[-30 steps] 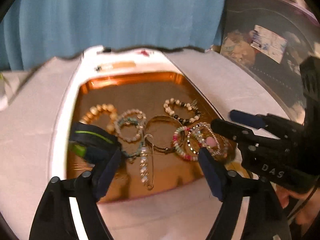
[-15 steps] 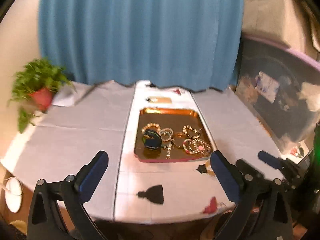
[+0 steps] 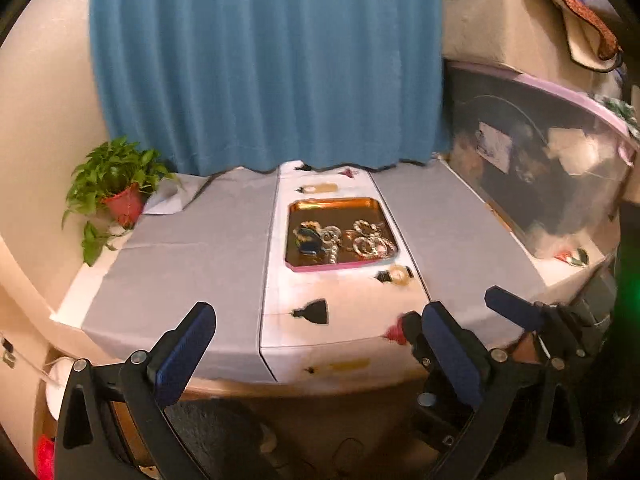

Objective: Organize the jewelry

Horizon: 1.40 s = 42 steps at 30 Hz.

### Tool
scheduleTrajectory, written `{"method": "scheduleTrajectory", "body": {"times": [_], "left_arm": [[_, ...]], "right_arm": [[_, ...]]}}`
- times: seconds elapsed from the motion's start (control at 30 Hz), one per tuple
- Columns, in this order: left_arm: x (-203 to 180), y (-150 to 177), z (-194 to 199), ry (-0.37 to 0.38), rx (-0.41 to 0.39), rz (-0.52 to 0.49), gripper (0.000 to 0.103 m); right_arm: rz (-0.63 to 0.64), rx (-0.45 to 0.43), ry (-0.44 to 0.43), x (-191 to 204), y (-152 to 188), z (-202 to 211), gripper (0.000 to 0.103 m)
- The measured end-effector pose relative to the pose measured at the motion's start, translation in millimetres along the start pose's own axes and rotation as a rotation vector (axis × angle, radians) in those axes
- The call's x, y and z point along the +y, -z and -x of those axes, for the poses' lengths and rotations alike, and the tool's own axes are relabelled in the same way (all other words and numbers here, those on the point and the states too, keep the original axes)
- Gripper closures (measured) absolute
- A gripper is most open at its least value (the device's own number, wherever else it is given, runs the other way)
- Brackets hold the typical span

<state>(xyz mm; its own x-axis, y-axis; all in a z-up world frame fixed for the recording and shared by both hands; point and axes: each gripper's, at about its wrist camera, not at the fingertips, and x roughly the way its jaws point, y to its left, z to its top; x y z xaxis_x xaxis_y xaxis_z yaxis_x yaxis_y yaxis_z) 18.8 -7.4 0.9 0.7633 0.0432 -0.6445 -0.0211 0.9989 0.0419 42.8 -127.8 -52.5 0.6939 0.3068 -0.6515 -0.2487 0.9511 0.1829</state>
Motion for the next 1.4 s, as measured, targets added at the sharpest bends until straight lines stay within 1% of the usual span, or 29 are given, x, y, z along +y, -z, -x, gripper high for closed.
{"method": "scheduleTrajectory", "body": {"times": [0.07, 0.13, 0.27, 0.37, 0.47, 0.63, 0.77, 1.17, 1.4], "left_arm": [[-0.1, 6.5, 7.9, -0.008, -0.011, 0.01, 0.0], [-0.1, 9.7, 13.6, -0.009, -0.001, 0.012, 0.001], [-1.8, 12.9, 20.9, 0.006, 0.0, 0.007, 0.0], [-2.1, 16.6, 24.1, 0.004, -0.007, 0.011, 0.0], [-3.0, 17.2, 25.3, -0.003, -0.005, 0.01, 0.0], [-1.5, 17.9, 22.0, -0.014, 0.011, 0.009, 0.0], [-1.5, 18.3, 21.0, -0.009, 0.008, 0.015, 0.0], [-0.1, 17.7, 18.2, -0.032, 0.009, 0.014, 0.0], [2.3, 18.9, 16.0, -0.017, 0.023, 0.019, 0.0]], "right_arm": [[0.024, -0.012, 0.054, 5.6, 6.4, 11.9, 0.021], [0.027, -0.024, 0.076, 6.0, 9.4, 18.3, 0.021], [0.003, -0.003, 0.05, 5.5, 14.0, 27.1, 0.021], [0.013, -0.012, 0.071, 5.1, 15.3, 29.6, 0.021], [0.013, -0.016, 0.072, 4.3, 17.7, 32.7, 0.02], [0.001, 0.002, 0.063, 3.2, 16.7, 30.5, 0.02], [0.007, -0.008, 0.075, 3.9, 14.0, 30.2, 0.021], [0.005, 0.004, 0.06, 4.1, 10.9, 25.1, 0.021], [0.006, 0.013, 0.059, 5.6, 6.7, 20.1, 0.021]]}}
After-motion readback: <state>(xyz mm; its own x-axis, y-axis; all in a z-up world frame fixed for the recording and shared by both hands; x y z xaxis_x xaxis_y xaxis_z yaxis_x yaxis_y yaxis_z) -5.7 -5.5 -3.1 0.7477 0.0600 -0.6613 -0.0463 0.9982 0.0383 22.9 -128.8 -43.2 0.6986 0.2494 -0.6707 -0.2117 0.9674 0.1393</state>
